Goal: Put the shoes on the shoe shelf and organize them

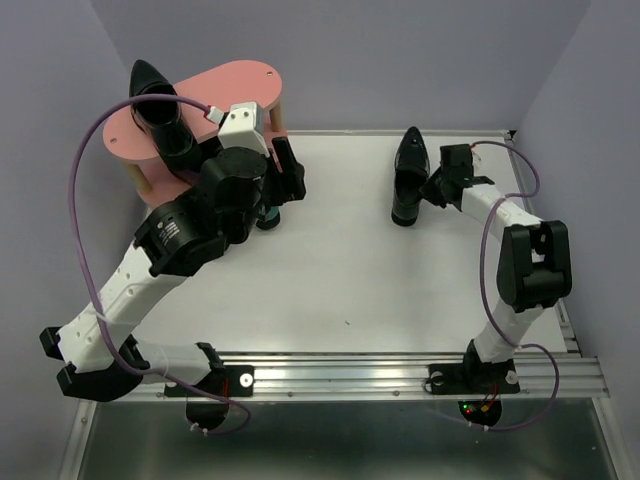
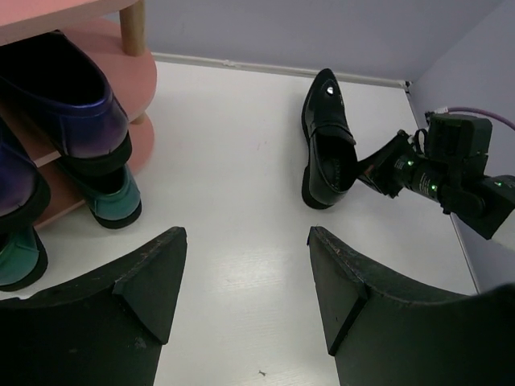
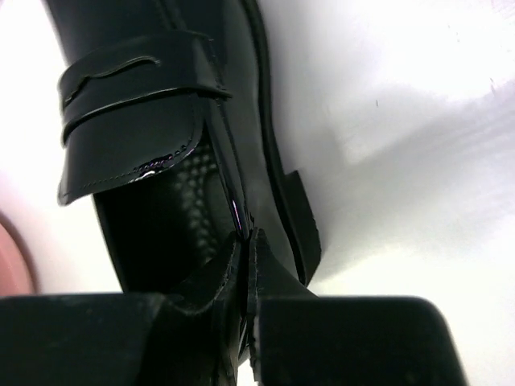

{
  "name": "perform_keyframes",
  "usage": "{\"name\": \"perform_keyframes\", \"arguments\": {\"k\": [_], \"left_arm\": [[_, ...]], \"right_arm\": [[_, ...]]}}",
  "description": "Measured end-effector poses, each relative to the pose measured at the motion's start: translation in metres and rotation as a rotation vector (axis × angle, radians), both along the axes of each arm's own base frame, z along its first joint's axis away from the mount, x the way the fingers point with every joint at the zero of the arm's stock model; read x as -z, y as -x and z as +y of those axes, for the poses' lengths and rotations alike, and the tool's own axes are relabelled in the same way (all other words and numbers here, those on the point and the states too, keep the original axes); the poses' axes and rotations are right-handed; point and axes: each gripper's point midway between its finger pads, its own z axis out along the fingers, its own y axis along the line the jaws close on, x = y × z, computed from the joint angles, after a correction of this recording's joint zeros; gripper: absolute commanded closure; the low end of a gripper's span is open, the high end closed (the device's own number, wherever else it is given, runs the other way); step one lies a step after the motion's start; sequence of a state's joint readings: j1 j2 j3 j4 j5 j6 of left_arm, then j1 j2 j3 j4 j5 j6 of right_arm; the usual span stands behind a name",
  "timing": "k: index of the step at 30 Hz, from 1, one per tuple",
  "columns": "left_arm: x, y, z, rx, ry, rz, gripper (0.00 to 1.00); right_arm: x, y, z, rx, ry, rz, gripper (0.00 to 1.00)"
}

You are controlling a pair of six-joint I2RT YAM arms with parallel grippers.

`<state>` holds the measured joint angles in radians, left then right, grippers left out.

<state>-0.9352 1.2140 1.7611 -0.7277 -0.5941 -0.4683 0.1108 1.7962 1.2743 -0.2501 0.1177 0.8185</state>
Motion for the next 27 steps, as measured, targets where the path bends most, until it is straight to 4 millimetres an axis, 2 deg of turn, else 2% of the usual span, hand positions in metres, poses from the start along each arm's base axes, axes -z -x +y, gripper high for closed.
{"name": "perform_keyframes", "arguments": {"k": [3, 7, 11, 15, 17, 19, 21, 22, 25, 27], "left_arm": [[0.008, -0.004, -0.011, 0.011, -0.008, 0.027, 0.28], [0.034, -0.011, -0.039, 0.055, 0.0, 0.102, 0.28], [0.081, -0.011, -0.065, 0.095, 0.014, 0.212, 0.28], [0.127, -0.009, -0.083, 0.104, 0.025, 0.321, 0.29], [0.145, -0.009, -0.091, 0.1, 0.042, 0.367, 0.29], [0.157, -0.007, -0.098, 0.097, 0.058, 0.401, 0.29], [0.167, -0.005, -0.107, 0.095, 0.073, 0.43, 0.29], [0.171, -0.004, -0.11, 0.094, 0.079, 0.441, 0.29], [0.185, -0.001, -0.124, 0.093, 0.085, 0.476, 0.29], [0.197, 0.001, -0.131, 0.087, 0.071, 0.503, 0.29]], "right_arm": [[-0.01, 0.023, 0.015, -0.133, 0.086, 0.029, 0.99], [-0.024, 0.057, 0.037, -0.278, 0.151, 0.042, 0.99], [-0.03, 0.087, 0.061, -0.414, 0.184, 0.051, 0.99], [-0.015, 0.11, 0.087, -0.533, 0.198, 0.087, 0.99], [0.0, 0.126, 0.095, -0.576, 0.192, 0.125, 0.86], [0.018, 0.143, 0.099, -0.609, 0.179, 0.176, 0.54], [0.017, 0.145, 0.099, -0.609, 0.173, 0.171, 0.37], [0.013, 0.144, 0.099, -0.604, 0.172, 0.16, 0.18], [-0.004, 0.14, 0.091, -0.564, 0.204, 0.109, 0.06], [-0.02, 0.137, 0.082, -0.519, 0.234, 0.068, 0.04]]}}
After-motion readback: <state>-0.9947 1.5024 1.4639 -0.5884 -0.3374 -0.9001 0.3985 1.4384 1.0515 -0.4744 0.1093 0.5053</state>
